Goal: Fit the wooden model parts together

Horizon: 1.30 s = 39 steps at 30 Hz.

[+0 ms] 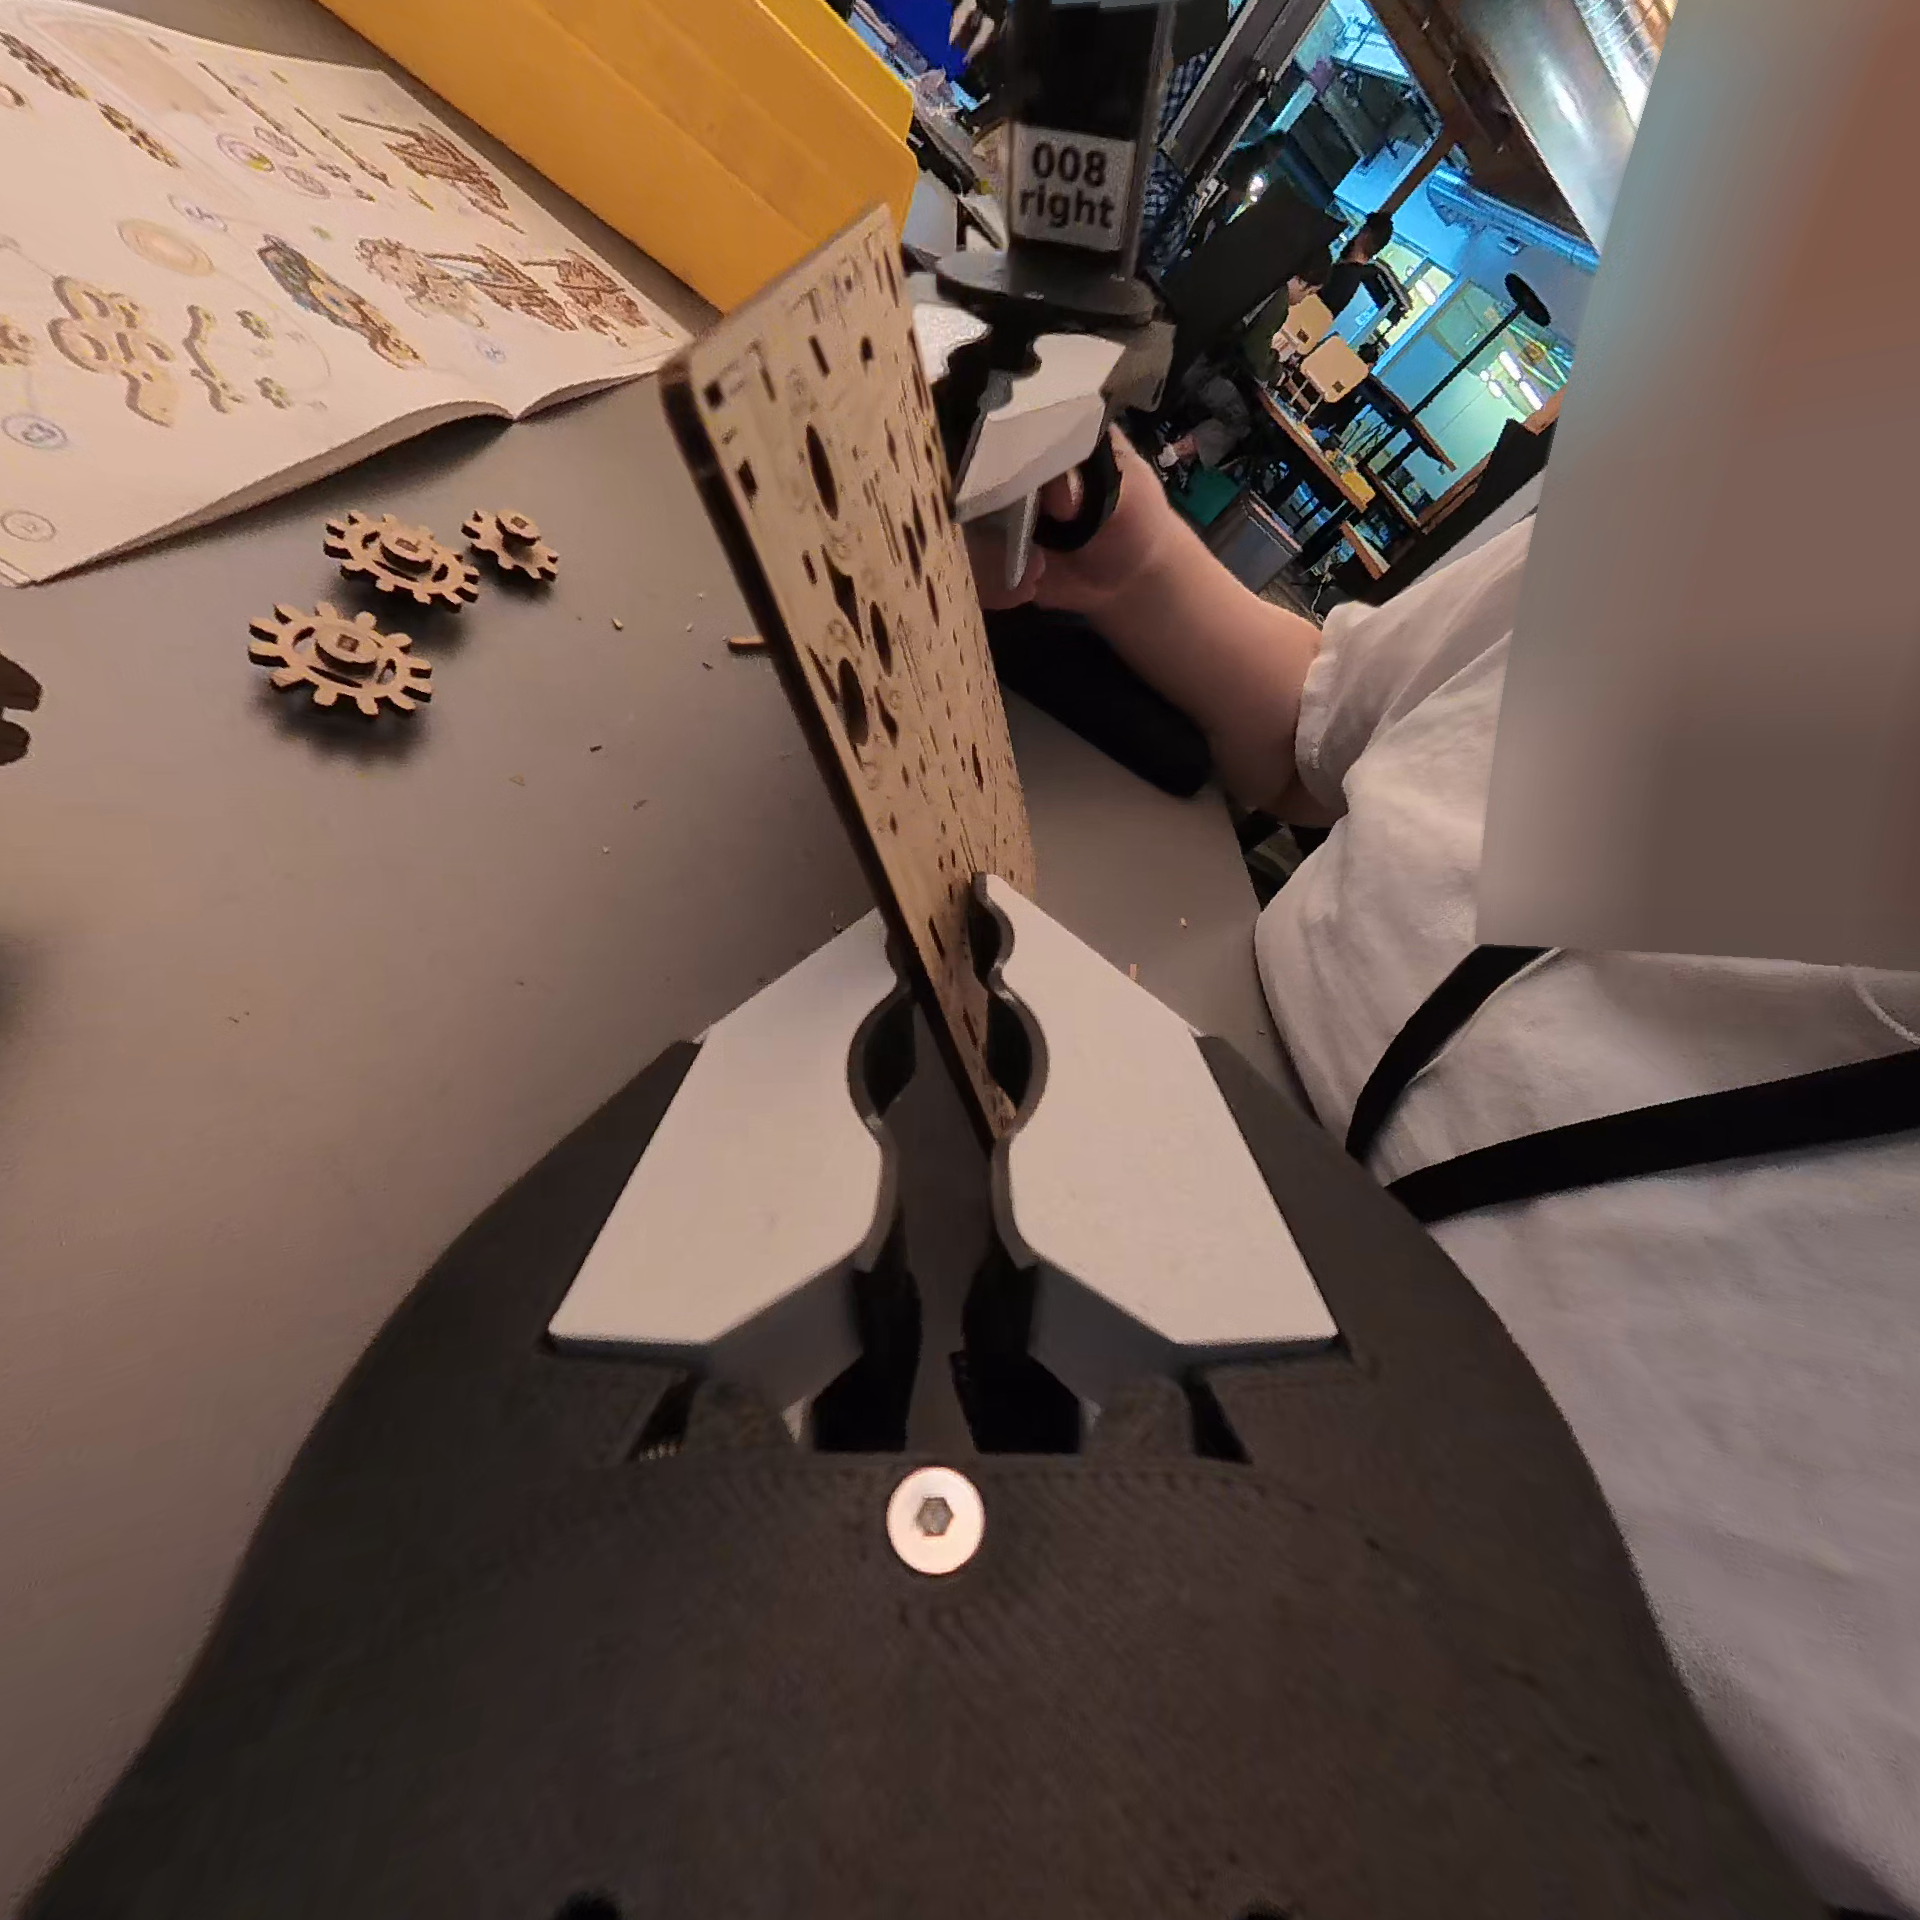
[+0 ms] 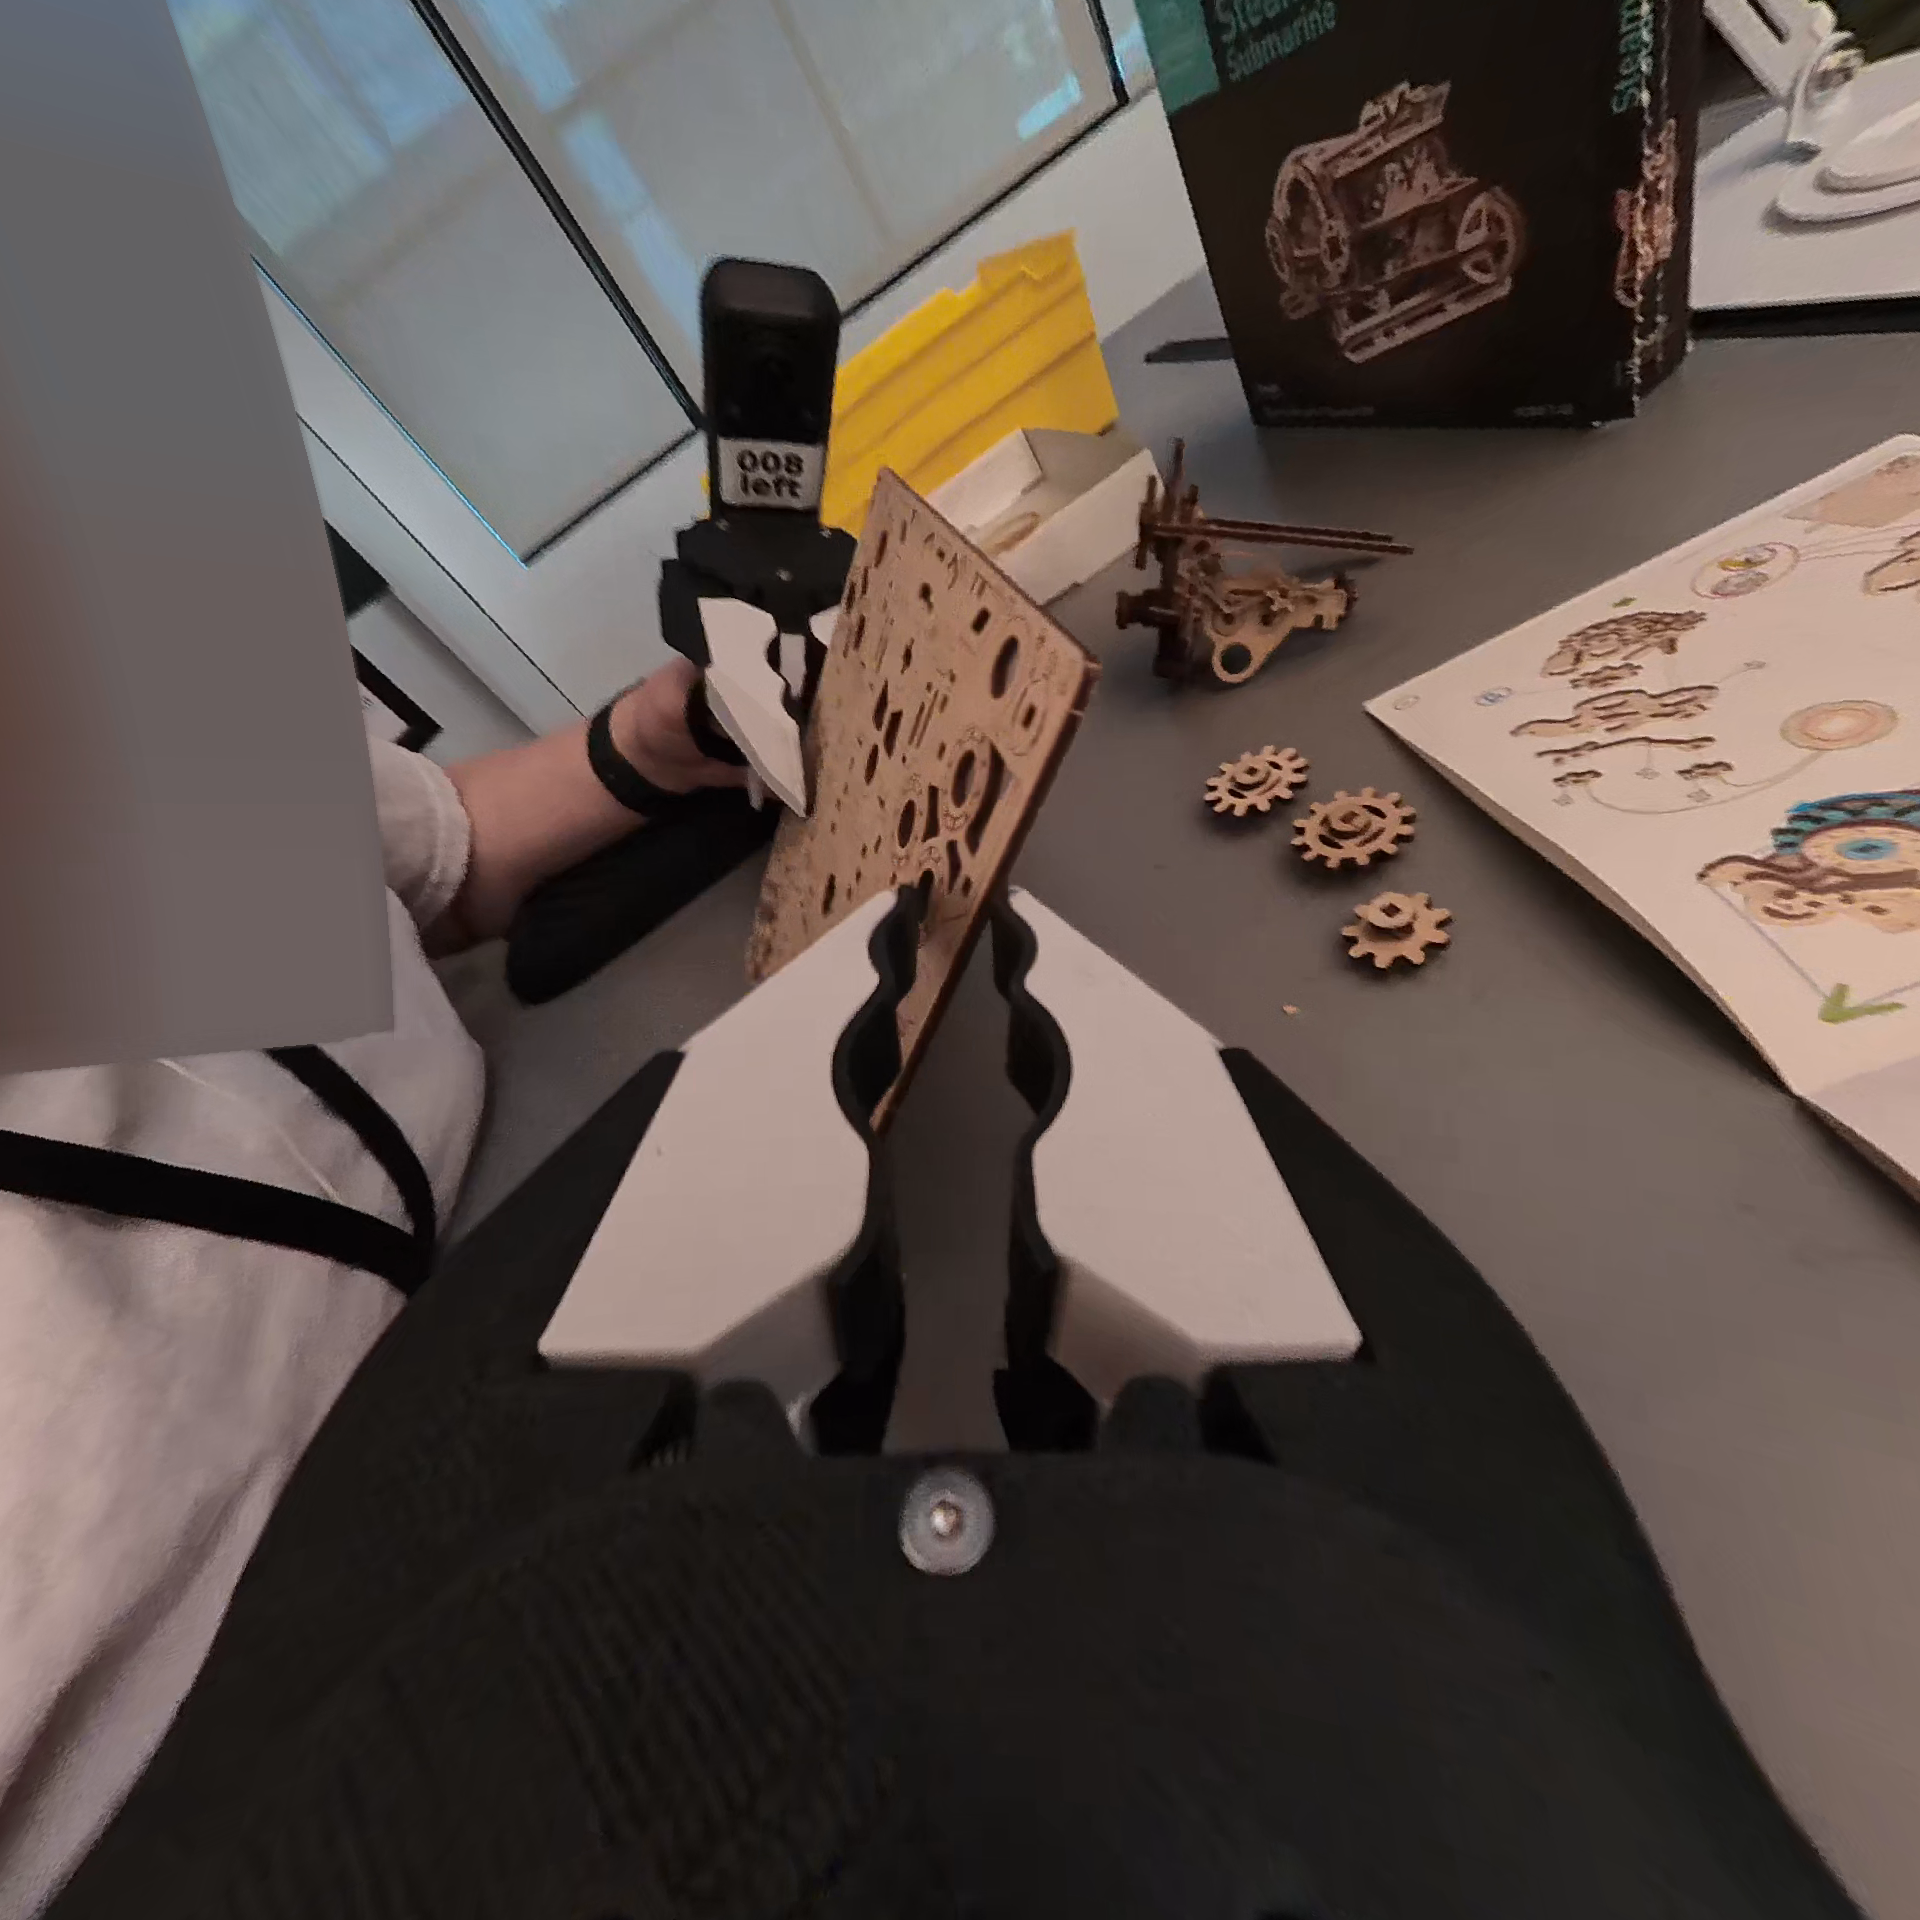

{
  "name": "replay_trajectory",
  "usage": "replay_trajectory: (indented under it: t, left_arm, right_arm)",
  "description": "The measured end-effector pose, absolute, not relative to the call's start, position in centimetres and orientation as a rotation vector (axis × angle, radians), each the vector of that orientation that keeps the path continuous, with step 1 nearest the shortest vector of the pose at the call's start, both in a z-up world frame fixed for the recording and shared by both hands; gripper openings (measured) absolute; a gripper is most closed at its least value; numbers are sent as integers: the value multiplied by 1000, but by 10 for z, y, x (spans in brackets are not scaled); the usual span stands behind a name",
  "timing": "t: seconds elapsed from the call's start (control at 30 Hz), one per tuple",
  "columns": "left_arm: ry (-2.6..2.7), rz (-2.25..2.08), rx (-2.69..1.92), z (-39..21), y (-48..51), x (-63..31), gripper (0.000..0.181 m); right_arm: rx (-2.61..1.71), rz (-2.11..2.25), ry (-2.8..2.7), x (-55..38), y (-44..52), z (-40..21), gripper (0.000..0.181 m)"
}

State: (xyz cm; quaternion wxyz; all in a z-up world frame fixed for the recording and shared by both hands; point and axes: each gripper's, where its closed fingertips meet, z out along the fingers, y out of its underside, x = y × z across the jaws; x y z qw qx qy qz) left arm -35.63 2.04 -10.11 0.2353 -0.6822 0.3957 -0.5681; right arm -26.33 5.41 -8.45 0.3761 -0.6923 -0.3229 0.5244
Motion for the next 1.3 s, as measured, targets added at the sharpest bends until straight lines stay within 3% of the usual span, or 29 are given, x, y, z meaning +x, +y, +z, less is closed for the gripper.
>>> replay_trajectory:
  t: [1.3]
  left_arm:
    - [1010, -1612, -1968, -113, 24, -358, 7]
  right_arm:
    - [-1958, 1522, -591, -257, 55, -99, 7]
